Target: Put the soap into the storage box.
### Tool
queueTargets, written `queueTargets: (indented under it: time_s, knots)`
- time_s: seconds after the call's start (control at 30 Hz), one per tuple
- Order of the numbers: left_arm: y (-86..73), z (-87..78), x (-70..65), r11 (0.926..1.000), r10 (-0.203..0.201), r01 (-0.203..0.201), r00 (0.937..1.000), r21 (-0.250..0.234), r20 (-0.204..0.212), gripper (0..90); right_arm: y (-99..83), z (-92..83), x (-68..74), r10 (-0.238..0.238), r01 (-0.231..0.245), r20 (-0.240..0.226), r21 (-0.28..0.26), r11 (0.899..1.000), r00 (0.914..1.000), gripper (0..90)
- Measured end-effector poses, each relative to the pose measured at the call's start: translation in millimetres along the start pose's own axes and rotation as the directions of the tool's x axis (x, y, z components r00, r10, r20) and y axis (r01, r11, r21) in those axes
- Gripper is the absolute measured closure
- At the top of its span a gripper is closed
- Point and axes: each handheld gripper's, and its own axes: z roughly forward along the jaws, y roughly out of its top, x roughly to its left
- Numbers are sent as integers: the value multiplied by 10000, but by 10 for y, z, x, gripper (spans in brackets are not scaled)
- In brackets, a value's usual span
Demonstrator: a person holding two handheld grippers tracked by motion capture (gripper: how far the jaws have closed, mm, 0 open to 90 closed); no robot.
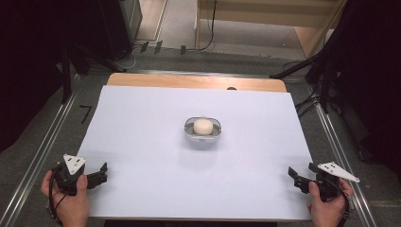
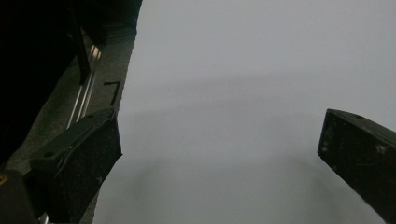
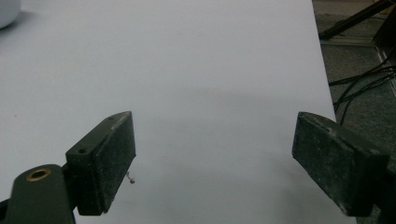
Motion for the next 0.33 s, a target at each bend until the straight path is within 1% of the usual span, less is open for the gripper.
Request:
queueTargets:
  time_s: [0.07, 0.13, 0.3, 0.33]
  knots:
    - [-1, -3, -3, 10000, 21, -21, 10000, -15, -20, 1, -1, -1, -7, 69, -69, -34, -25, 10000, 10000, 139]
    - [-1, -5, -7, 10000, 70, -70, 10000, -8, -30, 1, -2, 0, -4, -4, 4, -38, -18, 10000, 10000, 139]
    - [0, 0, -13, 9999, 125, -125, 9999, 15, -79, 1, 0, 3, -8, 24, -23, -123, 23, 10000, 9999, 139]
    - [0, 1, -15, 9999, 135, -135, 9999, 23, -90, 1, 4, 1, -2, 58, -57, -65, 33, 10000, 10000, 139]
